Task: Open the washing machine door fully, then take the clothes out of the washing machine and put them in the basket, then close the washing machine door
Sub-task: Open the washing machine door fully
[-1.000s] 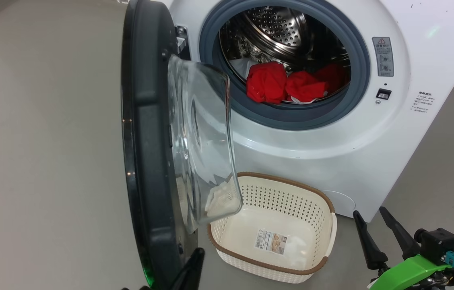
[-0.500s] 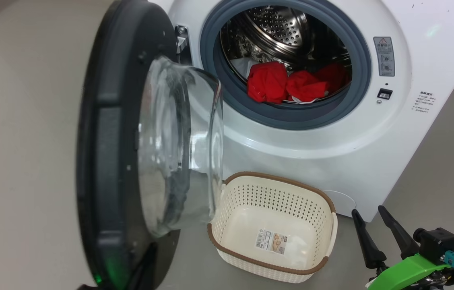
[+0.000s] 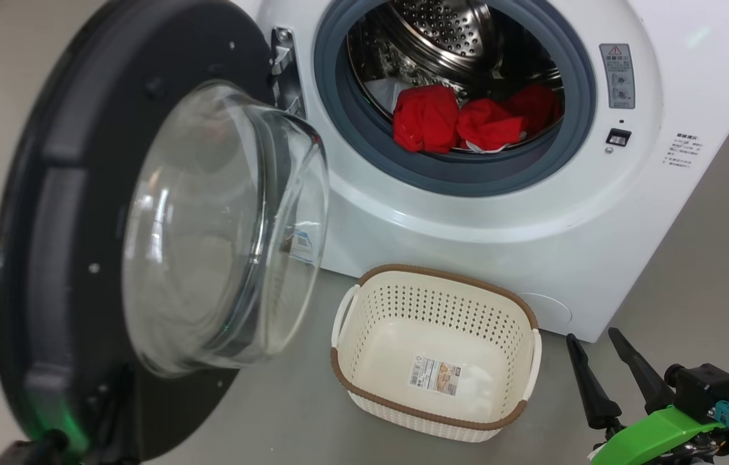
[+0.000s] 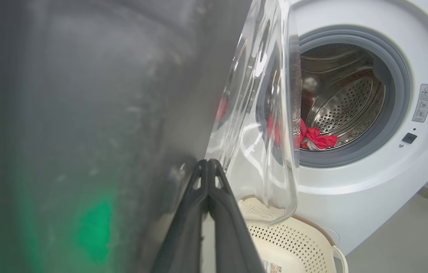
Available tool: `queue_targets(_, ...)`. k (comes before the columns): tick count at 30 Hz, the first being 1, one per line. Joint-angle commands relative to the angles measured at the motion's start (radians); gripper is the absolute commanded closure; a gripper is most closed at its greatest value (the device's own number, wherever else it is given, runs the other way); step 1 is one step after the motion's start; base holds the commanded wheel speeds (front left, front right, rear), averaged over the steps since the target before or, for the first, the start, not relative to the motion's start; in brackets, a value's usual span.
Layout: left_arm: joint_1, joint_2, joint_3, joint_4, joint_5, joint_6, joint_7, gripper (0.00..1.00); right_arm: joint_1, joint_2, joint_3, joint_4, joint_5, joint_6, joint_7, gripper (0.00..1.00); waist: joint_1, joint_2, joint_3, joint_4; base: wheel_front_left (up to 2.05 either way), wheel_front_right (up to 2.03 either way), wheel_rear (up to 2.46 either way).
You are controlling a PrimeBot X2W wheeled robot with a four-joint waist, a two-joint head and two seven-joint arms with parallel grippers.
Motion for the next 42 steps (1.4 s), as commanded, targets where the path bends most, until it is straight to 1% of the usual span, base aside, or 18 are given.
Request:
queue_targets(1, -0.058, 0.034, 0.074, -0.014, -0.009, 0.017, -0.012, 1.0, -0.037, -0.016, 0.02, -0.026, -0.01, 0.005, -0.012, 0.0, 0.0, -0.0001, 0.007, -0.005, 0.0, 0.0, 0.0)
queue_targets(6, -0.096, 0.056, 0.174, 0.019, -0.005, 0.017, -0.012, 1.0, -0.047, -0.017, 0.024, -0.029, -0.015, 0.005, -0.012, 0.0, 0.0, -0.0001, 0.027, -0.016, 0.0, 0.0, 0.0)
queue_targets(11, -0.142, 0.078, 0.265, 0.062, 0.013, 0.004, -0.012, 1.0, -0.056, -0.02, 0.026, -0.029, -0.018, 0.005, -0.012, 0.0, 0.0, -0.0001, 0.048, -0.025, 0.0, 0.0, 0.0)
queue_targets(16, -0.202, 0.104, 0.355, 0.136, 0.046, -0.027, -0.012, 1.0, -0.069, -0.025, 0.028, -0.028, -0.02, 0.005, -0.012, 0.0, 0.0, -0.0001, 0.067, -0.037, 0.0, 0.0, 0.0)
queue_targets(23, -0.285, 0.129, 0.444, 0.236, 0.086, -0.067, -0.013, 1.0, -0.077, -0.03, 0.028, -0.03, -0.023, 0.005, -0.012, 0.0, 0.0, -0.0001, 0.083, -0.047, 0.0, 0.0, 0.0)
queue_targets(31, -0.35, 0.136, 0.517, 0.319, 0.145, -0.101, -0.013, 1.0, -0.087, -0.031, 0.028, -0.032, -0.029, 0.005, -0.012, 0.0, 0.0, -0.0001, 0.096, -0.058, 0.0, 0.0, 0.0)
queue_targets(42, -0.376, 0.124, 0.553, 0.362, 0.192, -0.12, -0.013, 1.0, -0.086, -0.027, 0.022, -0.032, -0.033, 0.005, -0.012, 0.0, 0.0, -0.0001, 0.09, -0.06, 0.0, 0.0, 0.0)
